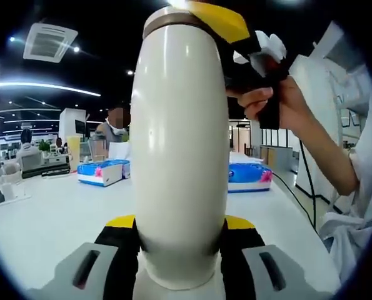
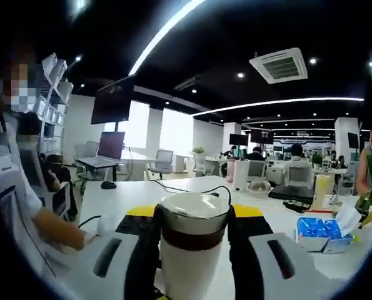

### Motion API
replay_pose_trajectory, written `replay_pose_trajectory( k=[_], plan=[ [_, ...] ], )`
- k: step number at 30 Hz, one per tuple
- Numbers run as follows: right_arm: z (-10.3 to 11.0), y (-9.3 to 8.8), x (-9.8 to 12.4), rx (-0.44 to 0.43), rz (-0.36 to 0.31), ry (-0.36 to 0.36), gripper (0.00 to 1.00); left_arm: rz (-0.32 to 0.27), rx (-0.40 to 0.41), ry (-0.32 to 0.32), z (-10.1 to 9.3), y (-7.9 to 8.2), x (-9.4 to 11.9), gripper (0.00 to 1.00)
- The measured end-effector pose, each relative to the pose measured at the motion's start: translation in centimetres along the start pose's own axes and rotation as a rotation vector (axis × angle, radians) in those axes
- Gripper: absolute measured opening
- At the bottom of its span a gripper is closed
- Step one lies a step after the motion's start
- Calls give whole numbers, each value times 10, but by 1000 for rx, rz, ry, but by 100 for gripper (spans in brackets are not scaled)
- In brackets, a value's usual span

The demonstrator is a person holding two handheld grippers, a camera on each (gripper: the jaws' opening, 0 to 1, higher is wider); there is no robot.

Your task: Grasp the water cup twist off the cup lid place the cup lid on the table

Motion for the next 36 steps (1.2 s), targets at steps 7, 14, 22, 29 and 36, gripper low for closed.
replay_pose_trajectory(
  k=[7,14,22,29,36],
  plan=[
    [-4,-1,-3,17,-3,51,45,3,2,1,0,-1,0,52],
    [-6,-2,-4,-11,-73,159,44,4,2,1,2,0,-2,52],
    [-5,-3,-4,-21,-109,281,44,4,-1,1,3,0,-3,52],
    [-5,-2,-5,-24,-98,364,44,4,-3,3,4,0,-4,52],
    [1,-2,-4,-1,-100,364,45,6,-6,5,4,0,-4,52]
  ],
)
Point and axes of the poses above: the point that each gripper's makers call its tool centre point, and the gripper's own axes: x roughly backward along the fingers, z roughly to its left, y roughly out of its top, the point moved 3 cm from there along x, roughly backward along the fingers, and after that the axes turned 10 degrees about y, right-handed, at the moved point
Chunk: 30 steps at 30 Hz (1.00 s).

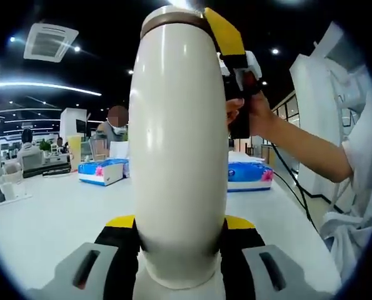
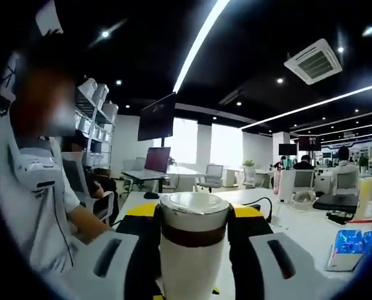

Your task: Grasp the water cup twist off the cup lid place the cup lid on the table

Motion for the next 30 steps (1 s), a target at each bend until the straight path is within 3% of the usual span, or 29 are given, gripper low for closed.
replay_pose_trajectory(
  k=[3,7,10,12,14,16,20,23,28,30],
  plan=[
    [2,0,0,6,21,-23,45,0,-2,0,-1,0,0,52],
    [3,-2,1,15,107,-98,48,1,0,0,-2,0,1,52],
    [4,1,4,-20,152,-178,63,1,0,-1,-2,-1,1,52],
    [1,3,7,-12,173,-244,66,1,-2,-1,-3,-1,1,52],
    [-4,-1,13,3,244,-369,68,2,-1,-1,-2,-1,1,52],
    [0,-2,13,30,292,-412,70,3,-1,0,-2,-1,1,52],
    [14,5,4,21,278,-427,81,4,-1,0,-1,-1,1,52],
    [14,5,5,-75,241,-536,90,4,-1,2,0,-2,0,52],
    [7,-2,11,18,313,-692,95,5,-4,2,0,-2,0,52],
    [7,-6,11,-10,315,-736,94,5,-4,2,0,-2,0,52]
  ],
)
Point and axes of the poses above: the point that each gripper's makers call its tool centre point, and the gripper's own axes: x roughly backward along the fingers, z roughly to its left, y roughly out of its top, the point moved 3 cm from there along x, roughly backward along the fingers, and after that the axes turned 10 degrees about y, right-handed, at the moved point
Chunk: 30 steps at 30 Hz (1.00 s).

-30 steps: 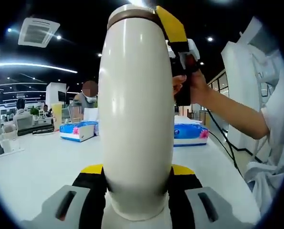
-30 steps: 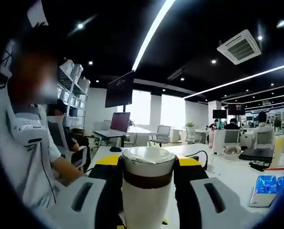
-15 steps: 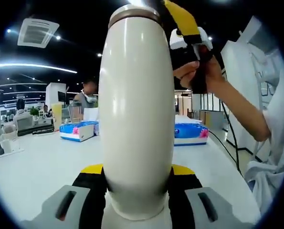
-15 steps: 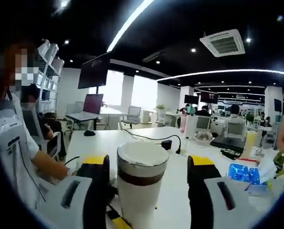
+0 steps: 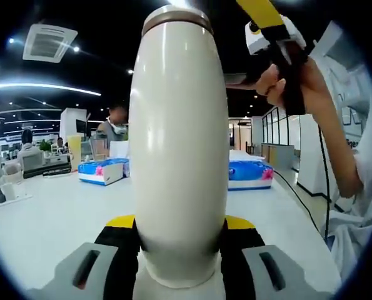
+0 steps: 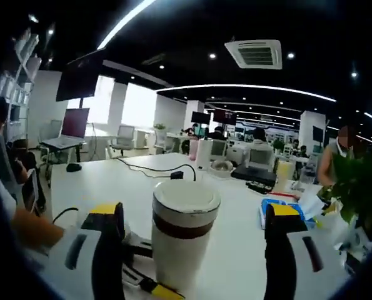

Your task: Grasp the water cup twist off the cup lid place the cup lid on the table

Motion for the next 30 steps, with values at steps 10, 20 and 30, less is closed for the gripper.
replay_pose_trajectory(
  k=[10,20,30],
  plan=[
    [22,1,5,-87,-156,-141,93,1,-5,1,0,0,-1,52],
    [33,5,11,-17,-230,-258,84,6,-9,8,-1,-1,0,52],
    [17,2,0,16,-221,-291,83,13,-46,24,-2,-4,0,52]
  ],
)
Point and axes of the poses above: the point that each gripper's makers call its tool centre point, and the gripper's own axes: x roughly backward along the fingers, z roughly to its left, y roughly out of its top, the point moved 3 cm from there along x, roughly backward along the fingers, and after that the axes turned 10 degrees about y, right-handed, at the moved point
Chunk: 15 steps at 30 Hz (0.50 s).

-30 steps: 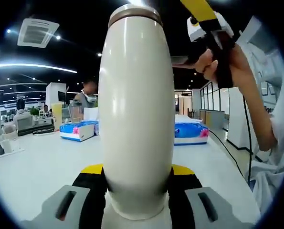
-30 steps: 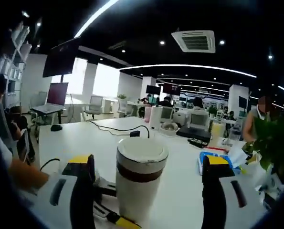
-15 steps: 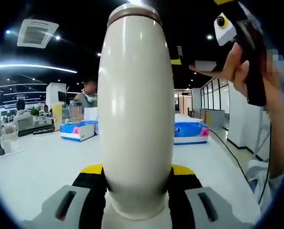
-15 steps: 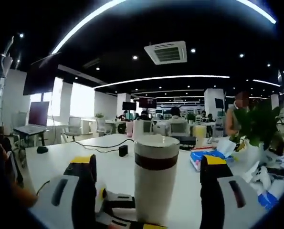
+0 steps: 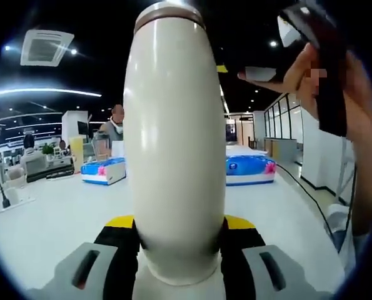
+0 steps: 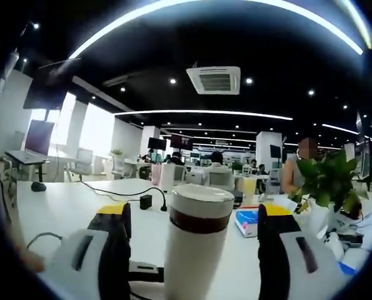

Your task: Grasp the water cup twist off the cup lid place the cup lid on the table

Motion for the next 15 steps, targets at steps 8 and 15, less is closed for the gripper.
replay_pose_trajectory(
  k=[8,15],
  plan=[
    [2,0,-11,-3,-51,24,76,2,-2,-2,0,-1,0,52],
    [-7,5,-7,5,-95,5,65,3,2,-4,-1,-2,1,52]
  ],
)
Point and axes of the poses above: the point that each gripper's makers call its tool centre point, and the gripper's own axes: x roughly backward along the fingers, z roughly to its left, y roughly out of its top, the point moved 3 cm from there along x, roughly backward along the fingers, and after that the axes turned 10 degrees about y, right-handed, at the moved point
